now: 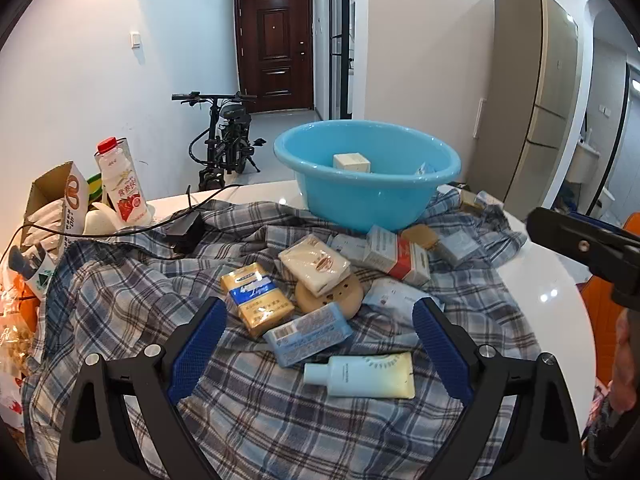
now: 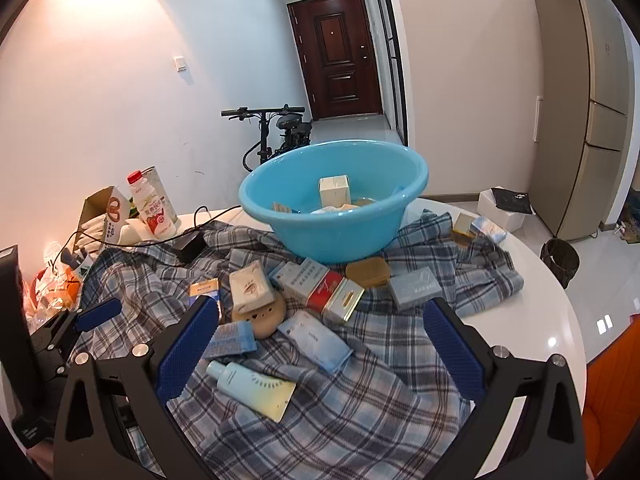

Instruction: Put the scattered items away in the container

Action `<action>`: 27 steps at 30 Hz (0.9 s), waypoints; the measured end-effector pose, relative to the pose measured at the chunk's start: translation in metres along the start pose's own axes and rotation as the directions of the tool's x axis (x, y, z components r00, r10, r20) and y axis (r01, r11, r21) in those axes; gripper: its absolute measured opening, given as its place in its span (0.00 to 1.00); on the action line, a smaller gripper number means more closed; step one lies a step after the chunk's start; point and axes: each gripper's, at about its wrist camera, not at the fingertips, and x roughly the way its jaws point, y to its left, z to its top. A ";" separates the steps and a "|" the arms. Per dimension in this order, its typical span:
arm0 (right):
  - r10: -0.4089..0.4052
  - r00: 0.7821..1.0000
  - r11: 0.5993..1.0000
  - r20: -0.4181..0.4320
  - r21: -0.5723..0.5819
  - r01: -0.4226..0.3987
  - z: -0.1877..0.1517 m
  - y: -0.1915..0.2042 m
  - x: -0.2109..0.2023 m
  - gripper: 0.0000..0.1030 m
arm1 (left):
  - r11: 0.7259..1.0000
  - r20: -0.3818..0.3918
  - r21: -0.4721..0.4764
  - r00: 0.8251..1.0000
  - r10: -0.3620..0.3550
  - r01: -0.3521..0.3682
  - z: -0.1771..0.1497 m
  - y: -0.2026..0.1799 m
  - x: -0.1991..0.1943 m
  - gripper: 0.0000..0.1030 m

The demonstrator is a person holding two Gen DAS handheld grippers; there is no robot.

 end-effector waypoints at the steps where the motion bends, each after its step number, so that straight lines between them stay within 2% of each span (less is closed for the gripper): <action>1: 0.001 1.000 1.000 0.001 0.000 -0.001 -0.003 0.001 -0.002 0.99 | 1.000 0.000 0.002 1.000 0.000 0.000 -0.002 0.000 -0.001 0.93; 6: 0.004 1.000 1.000 -0.002 -0.013 -0.004 -0.020 0.006 -0.008 0.99 | 1.000 -0.001 0.018 1.000 -0.021 0.021 -0.013 -0.005 -0.008 0.93; 11: -0.056 0.998 0.996 -0.005 -0.067 0.056 -0.039 0.013 -0.007 0.99 | 0.997 -0.004 0.073 1.000 -0.015 0.015 -0.029 -0.016 -0.013 0.93; 16: -0.061 0.998 0.996 0.006 -0.071 0.062 -0.057 0.016 -0.011 0.99 | 0.998 0.003 0.057 0.999 -0.036 0.035 -0.043 -0.016 -0.018 0.93; 23: -0.070 0.997 0.993 -0.019 -0.092 0.068 -0.079 0.023 -0.004 0.99 | 0.996 -0.045 0.067 0.998 -0.049 0.052 -0.065 -0.020 -0.008 0.93; 27: -0.040 0.999 0.997 0.000 -0.063 0.040 -0.091 0.021 -0.010 0.99 | 0.998 -0.035 0.038 0.998 -0.057 0.058 -0.072 -0.017 -0.011 0.93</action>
